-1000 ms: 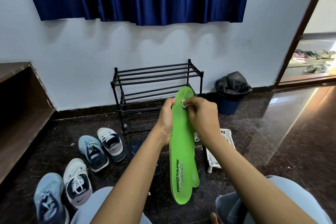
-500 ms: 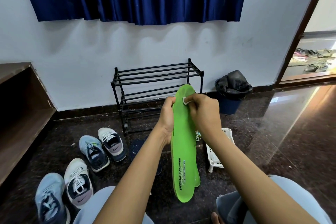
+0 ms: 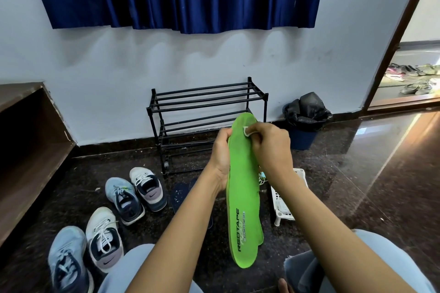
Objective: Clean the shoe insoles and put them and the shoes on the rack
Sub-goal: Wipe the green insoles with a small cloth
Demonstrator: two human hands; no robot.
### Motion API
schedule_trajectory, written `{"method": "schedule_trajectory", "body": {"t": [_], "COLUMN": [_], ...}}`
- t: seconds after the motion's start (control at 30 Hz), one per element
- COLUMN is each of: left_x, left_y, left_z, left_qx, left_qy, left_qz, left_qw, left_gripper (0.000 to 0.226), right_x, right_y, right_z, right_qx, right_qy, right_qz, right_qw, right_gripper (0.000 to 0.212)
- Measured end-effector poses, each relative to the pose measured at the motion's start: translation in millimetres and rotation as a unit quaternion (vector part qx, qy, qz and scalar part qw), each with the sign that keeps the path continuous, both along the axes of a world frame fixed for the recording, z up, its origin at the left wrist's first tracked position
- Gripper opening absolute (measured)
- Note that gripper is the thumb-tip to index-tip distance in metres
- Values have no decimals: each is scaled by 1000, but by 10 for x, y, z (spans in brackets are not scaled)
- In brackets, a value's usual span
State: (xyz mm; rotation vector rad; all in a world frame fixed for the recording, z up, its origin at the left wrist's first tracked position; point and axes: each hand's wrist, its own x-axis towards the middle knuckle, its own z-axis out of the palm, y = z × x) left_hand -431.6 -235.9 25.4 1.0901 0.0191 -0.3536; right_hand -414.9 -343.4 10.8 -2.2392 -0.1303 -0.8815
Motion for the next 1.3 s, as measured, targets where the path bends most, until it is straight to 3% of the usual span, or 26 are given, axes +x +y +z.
{"method": "schedule_trajectory", "body": {"t": [0.17, 0.4, 0.63, 0.9, 1.17, 1.3], "left_x": [29, 0, 60, -4, 38, 19], "left_y": [70, -8, 54, 7, 164, 132], "left_z": [1, 2, -25, -8, -27, -25], "left_qx": [6, 11, 4, 38, 49, 42], "left_qy": [5, 8, 1, -1, 1, 2], "left_qz": [29, 8, 29, -3, 33, 17], "left_qw": [1000, 1000, 1000, 999, 998, 999], "left_gripper": [50, 49, 63, 50, 54, 50], "right_x": [-37, 66, -81, 27, -97, -34], "right_y": [125, -10, 115, -21, 139, 81], "right_z": [-116, 9, -80, 69, -67, 2], "right_qx": [-66, -11, -55, 5, -19, -8], "right_qy": [22, 16, 38, 25, 51, 16], "right_qz": [28, -11, 28, -22, 51, 35], "right_qw": [997, 1000, 997, 999, 997, 999], "right_gripper": [20, 25, 22, 27, 22, 23]}}
